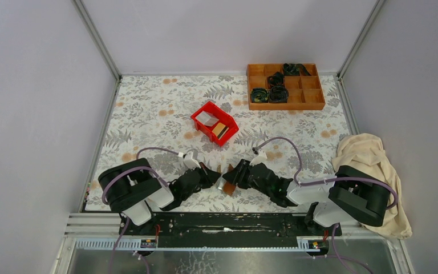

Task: Put the credit cards into the card holder
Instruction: Close the card holder at the center of the board.

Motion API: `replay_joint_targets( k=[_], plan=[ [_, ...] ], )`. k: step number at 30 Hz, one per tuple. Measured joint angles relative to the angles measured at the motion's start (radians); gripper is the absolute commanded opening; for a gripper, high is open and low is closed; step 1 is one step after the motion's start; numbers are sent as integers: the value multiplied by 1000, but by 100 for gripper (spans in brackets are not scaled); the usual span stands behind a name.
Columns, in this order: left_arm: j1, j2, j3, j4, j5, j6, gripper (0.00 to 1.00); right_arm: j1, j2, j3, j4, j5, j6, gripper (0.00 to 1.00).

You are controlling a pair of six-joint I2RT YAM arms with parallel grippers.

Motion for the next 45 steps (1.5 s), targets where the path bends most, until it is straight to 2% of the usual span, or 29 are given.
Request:
replay_joint_targets(
  k=[5,12,22,29,35,39,42,45],
  plan=[
    [-2,-14,-1,-19,-1,0,0,-1,13,12,1,0,-8,53],
    [-5,-72,-3,-95,-11,-3,2,-1,39,23,4,0,-14,54],
    [-16,-294,3,-405,-65,10,29,-3,75,24,45,-2,-13,55],
    [-16,-443,31,-647,-138,42,39,-6,124,34,80,-5,-13,55],
    [-16,-578,32,-801,-164,49,40,-7,153,43,109,-10,-13,55],
    [-29,-683,32,-845,-170,49,39,-7,165,46,123,-10,-13,55],
    [-71,-740,32,-863,-174,45,36,-7,175,50,134,-12,-13,55],
    [-130,-742,32,-867,-183,32,27,-7,185,56,138,-14,-13,55]
  ],
)
